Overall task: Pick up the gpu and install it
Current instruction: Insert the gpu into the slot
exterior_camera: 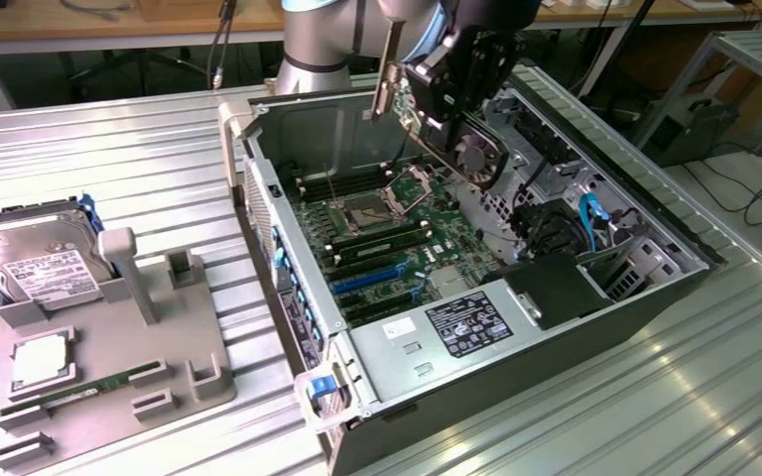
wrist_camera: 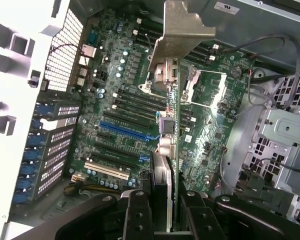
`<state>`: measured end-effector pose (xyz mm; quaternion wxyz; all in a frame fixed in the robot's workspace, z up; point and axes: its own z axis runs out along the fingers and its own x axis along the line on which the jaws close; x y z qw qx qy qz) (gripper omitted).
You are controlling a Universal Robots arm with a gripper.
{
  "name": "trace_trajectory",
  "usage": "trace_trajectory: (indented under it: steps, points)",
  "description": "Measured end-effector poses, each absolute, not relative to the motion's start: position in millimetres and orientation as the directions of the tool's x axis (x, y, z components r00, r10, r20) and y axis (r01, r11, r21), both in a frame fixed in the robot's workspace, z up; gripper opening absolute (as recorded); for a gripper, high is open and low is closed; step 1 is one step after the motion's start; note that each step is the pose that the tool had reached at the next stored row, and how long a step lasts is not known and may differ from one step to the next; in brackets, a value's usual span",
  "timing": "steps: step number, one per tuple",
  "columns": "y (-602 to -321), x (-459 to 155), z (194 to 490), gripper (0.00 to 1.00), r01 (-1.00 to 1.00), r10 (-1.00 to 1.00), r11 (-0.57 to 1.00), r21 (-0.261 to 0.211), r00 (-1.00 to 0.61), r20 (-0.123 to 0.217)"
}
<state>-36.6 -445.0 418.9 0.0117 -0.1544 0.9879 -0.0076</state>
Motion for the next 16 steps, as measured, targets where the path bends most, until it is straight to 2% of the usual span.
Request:
trace_trajectory:
  steps: [16]
  points:
    - [-445.0, -36.6, 418.9, 0.27, -0.411, -0.411, 0.911, -0.019, -0.911, -0.021]
